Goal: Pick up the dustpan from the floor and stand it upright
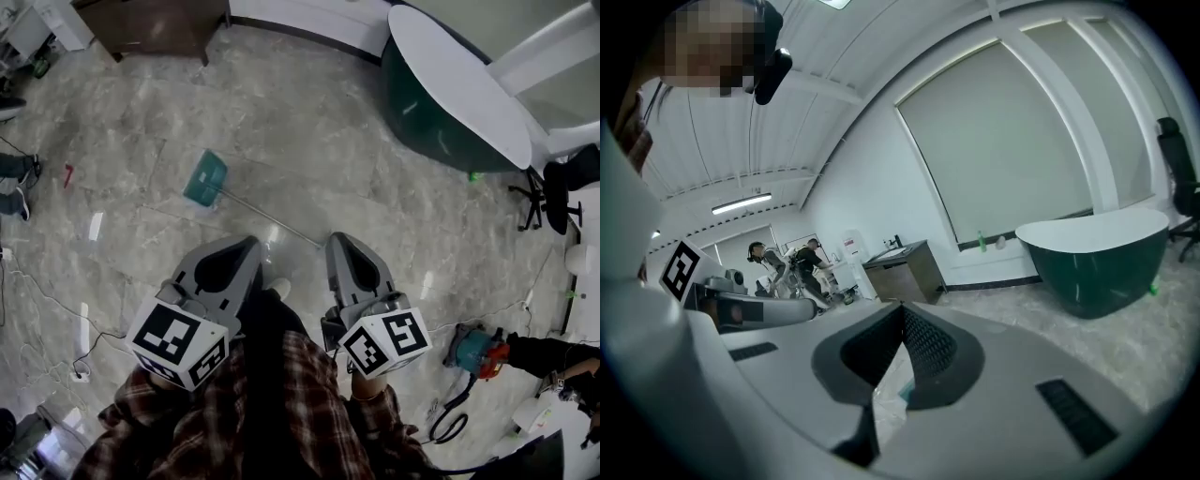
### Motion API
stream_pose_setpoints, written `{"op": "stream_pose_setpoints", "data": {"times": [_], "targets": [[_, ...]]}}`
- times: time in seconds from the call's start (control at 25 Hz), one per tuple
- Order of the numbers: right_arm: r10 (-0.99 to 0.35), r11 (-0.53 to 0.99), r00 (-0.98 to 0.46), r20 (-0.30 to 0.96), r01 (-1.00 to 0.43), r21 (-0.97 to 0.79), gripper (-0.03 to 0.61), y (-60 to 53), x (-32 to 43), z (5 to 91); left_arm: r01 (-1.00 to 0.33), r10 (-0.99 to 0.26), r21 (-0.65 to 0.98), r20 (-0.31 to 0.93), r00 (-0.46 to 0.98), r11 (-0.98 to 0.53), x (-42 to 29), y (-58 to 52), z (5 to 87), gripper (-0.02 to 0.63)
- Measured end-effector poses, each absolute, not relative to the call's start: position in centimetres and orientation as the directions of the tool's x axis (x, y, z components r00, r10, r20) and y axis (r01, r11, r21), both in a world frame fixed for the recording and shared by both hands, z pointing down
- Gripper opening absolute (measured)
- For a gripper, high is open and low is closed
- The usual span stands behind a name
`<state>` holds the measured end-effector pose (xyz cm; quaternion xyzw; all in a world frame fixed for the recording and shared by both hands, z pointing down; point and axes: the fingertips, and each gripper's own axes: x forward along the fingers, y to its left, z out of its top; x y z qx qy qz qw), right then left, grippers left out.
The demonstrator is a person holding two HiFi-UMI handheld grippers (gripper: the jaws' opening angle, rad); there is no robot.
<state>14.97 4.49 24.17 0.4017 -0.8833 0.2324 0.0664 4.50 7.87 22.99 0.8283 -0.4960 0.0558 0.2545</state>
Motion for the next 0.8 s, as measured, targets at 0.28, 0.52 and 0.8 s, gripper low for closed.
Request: {"op": "stream_pose_setpoints", "data": {"times": [0.28,0.52,0.8], "targets": [[-0.683,0.557,-0.649,0.337,-0.76,-0.334,0.011,-0.5,13.2,24.6,-0.831,-0.778,0.383,0.333,0.532,-0.404,2.8,2.2,23.4,0.012],[-0.734,0.513,-0.59,0.336,-0.806,-0.294,0.011,-5.1,12.5,24.0,-0.781,-0.736,0.385,0.295,0.61,-0.493,2.6,-3.3,23.0,0.011],[-0.781,0.438,-0.517,0.35,-0.853,-0.282,0.011,-8.6,14.1,23.9,-0.729,-0.678,0.367,0.281,0.68,-0.578,4.7,-8.2,22.3,0.012]]}}
